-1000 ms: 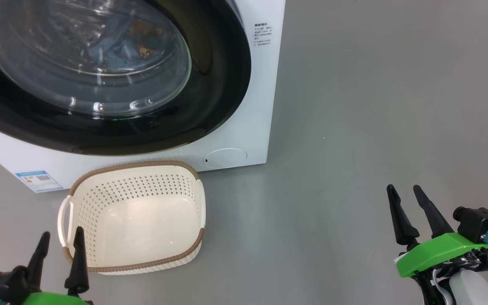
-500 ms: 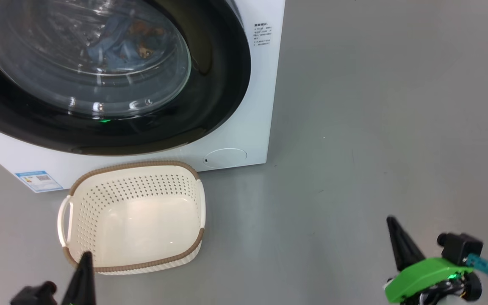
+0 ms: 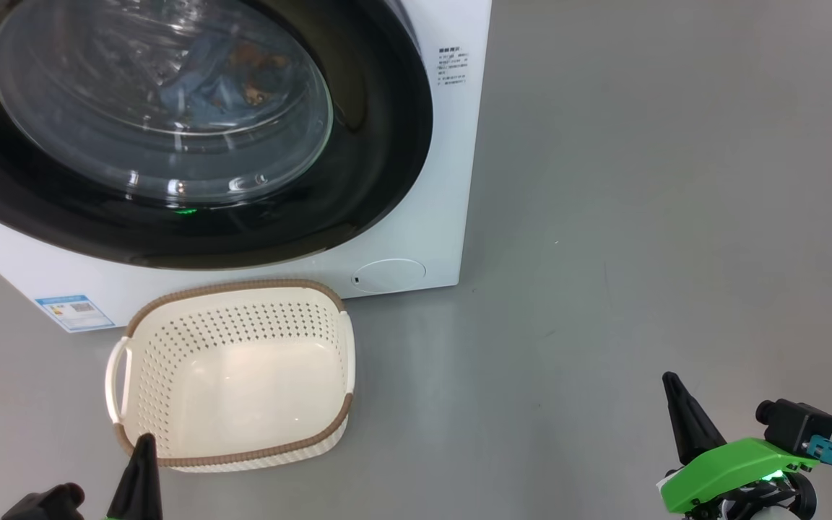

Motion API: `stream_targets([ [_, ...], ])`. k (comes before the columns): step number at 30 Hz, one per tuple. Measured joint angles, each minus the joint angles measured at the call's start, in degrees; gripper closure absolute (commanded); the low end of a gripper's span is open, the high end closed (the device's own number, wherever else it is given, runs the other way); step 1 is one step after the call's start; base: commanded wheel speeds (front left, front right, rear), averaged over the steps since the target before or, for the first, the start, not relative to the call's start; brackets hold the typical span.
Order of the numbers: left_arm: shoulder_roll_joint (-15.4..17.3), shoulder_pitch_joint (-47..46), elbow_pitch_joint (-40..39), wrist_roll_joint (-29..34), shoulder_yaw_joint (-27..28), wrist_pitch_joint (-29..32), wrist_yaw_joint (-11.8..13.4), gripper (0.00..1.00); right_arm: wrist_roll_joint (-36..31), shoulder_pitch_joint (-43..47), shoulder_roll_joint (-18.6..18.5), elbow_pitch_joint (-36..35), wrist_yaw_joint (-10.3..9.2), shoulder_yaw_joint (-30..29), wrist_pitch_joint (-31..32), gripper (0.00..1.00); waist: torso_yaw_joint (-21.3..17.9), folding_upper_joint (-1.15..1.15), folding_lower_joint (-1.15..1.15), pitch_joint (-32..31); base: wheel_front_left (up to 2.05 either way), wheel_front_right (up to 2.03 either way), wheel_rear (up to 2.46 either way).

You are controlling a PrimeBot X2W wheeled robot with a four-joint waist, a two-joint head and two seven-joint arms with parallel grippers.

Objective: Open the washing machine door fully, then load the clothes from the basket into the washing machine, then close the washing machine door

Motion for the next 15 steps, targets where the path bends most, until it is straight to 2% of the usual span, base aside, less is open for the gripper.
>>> stream_targets([
  [15, -0.48, -0.02, -1.14, -8.45, 0.66, 2.38, 0.79, 1.0, 7.9, 0.03, 0.33, -1.63, 0.0, -1.3, 2.22, 1.0, 0.6, -0.07, 0.0, -0.84, 0.0, 0.0, 0.0],
])
